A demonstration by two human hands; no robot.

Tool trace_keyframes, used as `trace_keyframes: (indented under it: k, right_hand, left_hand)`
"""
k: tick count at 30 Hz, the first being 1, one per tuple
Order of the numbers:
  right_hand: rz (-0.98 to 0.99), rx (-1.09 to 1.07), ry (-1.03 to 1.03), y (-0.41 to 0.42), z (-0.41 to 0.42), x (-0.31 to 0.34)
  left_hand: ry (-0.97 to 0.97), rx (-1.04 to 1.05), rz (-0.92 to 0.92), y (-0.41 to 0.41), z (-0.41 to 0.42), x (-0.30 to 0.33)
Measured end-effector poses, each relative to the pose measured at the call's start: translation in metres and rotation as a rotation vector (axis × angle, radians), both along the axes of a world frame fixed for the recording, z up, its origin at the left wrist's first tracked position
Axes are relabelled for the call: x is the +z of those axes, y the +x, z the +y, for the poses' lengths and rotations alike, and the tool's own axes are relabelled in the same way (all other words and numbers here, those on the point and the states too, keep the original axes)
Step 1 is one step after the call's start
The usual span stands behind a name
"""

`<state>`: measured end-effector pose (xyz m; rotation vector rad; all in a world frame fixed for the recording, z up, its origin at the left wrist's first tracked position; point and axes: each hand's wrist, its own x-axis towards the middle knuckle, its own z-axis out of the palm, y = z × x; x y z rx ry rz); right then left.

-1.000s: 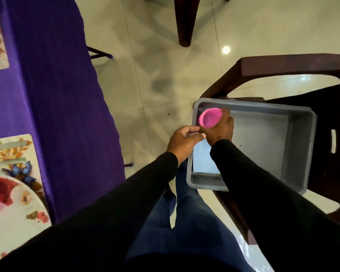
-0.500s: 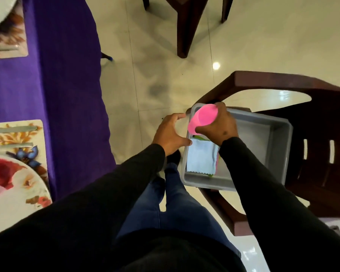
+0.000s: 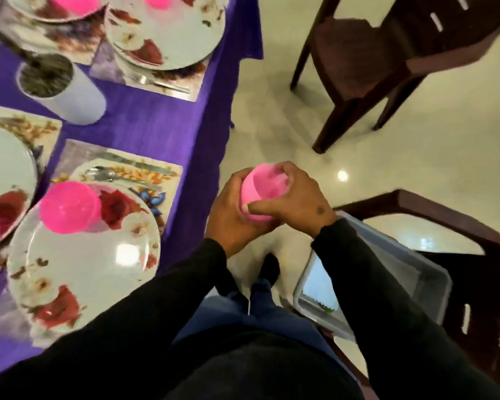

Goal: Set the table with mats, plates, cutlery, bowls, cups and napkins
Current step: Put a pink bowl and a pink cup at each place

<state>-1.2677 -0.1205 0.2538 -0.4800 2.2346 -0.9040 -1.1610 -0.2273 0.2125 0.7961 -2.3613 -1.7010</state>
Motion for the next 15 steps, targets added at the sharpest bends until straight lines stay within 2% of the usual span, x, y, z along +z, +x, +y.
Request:
trace_keyframes:
  k: [6, 12, 15]
  right_hand:
    - [0.135, 0.331, 0.010, 0.041, -0.089, 0.041]
    - [0.339, 0.723, 0.053, 0.061, -0.160, 0.070]
    - [0.390, 0.857, 0.017, 0.071, -0.190, 0.081]
  left_hand:
    - [-0.060, 0.305, 0.105, 0.064, -0.056, 0.029]
    - [-0.013, 0.625, 0.203, 0.102, -0.077, 0.037]
    - [-0.059, 0.709, 0.175, 0.115, -0.091, 0.044]
